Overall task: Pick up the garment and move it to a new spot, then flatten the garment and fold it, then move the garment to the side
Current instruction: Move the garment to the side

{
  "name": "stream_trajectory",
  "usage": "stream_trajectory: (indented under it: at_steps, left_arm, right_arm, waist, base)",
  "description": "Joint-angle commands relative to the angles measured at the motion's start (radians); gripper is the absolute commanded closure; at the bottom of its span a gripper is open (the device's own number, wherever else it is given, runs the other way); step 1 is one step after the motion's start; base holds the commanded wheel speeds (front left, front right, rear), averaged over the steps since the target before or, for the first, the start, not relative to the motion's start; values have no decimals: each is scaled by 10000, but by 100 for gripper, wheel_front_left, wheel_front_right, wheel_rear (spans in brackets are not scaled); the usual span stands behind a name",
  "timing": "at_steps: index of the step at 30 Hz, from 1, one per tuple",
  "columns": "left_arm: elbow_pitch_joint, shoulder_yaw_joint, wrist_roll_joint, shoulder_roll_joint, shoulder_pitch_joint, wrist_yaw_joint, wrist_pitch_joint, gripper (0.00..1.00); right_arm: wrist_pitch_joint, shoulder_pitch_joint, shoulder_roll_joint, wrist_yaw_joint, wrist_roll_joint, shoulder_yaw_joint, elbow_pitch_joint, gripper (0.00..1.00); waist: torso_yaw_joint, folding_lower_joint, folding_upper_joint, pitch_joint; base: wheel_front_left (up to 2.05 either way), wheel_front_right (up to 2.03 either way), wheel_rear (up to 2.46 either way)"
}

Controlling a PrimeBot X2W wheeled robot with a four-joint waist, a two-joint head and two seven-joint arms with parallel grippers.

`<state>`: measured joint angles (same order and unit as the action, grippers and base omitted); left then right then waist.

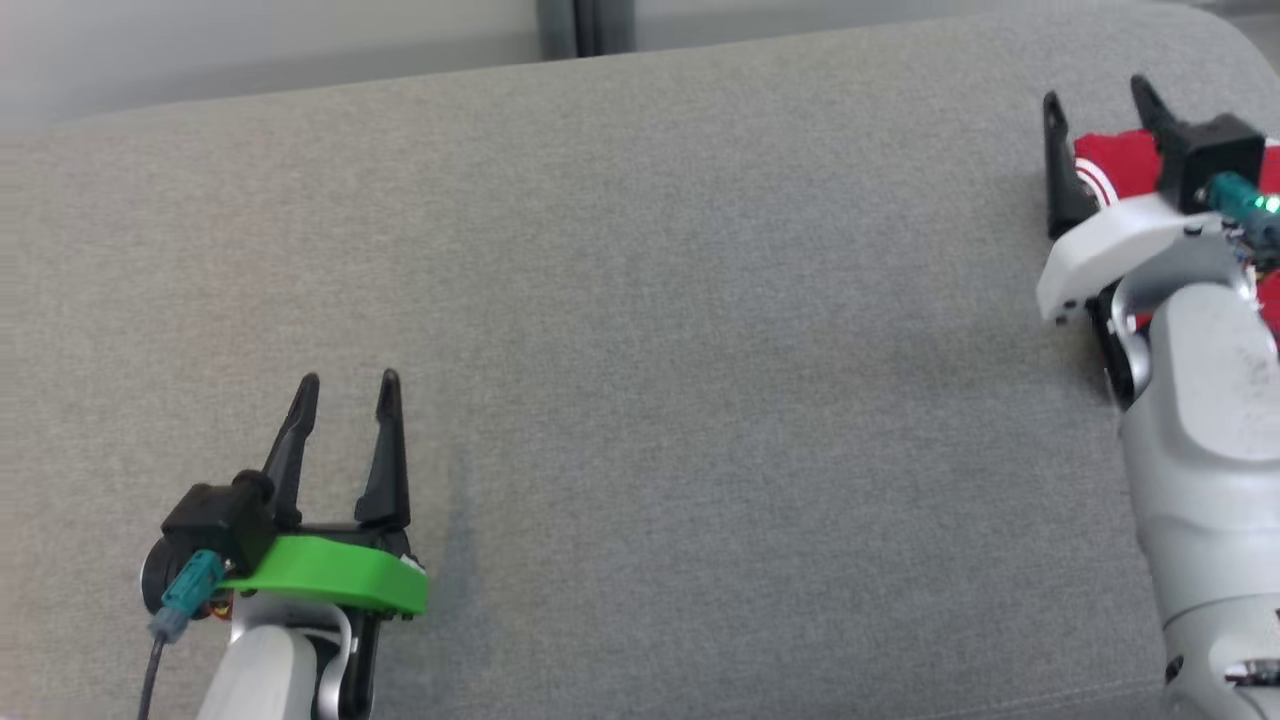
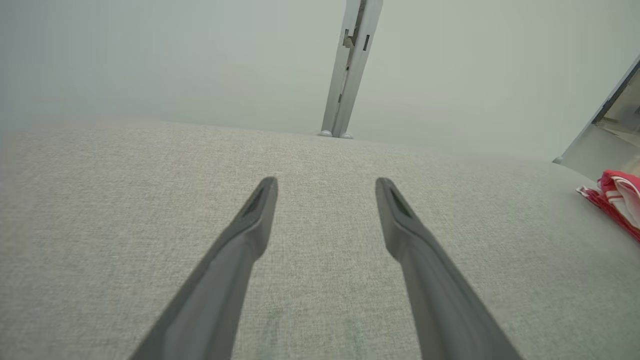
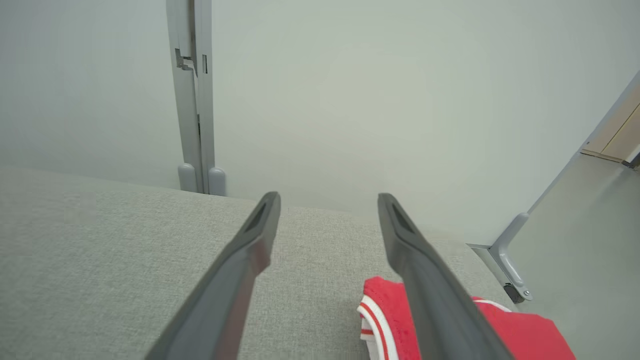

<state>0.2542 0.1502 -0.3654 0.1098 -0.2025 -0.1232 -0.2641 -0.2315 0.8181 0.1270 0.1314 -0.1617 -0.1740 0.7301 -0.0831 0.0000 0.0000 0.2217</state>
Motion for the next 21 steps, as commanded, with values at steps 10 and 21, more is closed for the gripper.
stream_trajectory:
  at_steps: [10,21]
  left_arm:
    - [-105,-785,400,-235,1453,19,3,0]
    - [-251,-1017,344,-480,2567,-44,3,0]
  right_arm:
    - [-332,-3105,-722,-17,518,244,-1554,0]
    - [-342,-6321,-741,-17,2493,1415,-3687,0]
  waist:
    - [1274,0,0,-1623]
    - [1259,0,0,-2152]
  base:
    - [0,0,0]
    - [0,0,0]
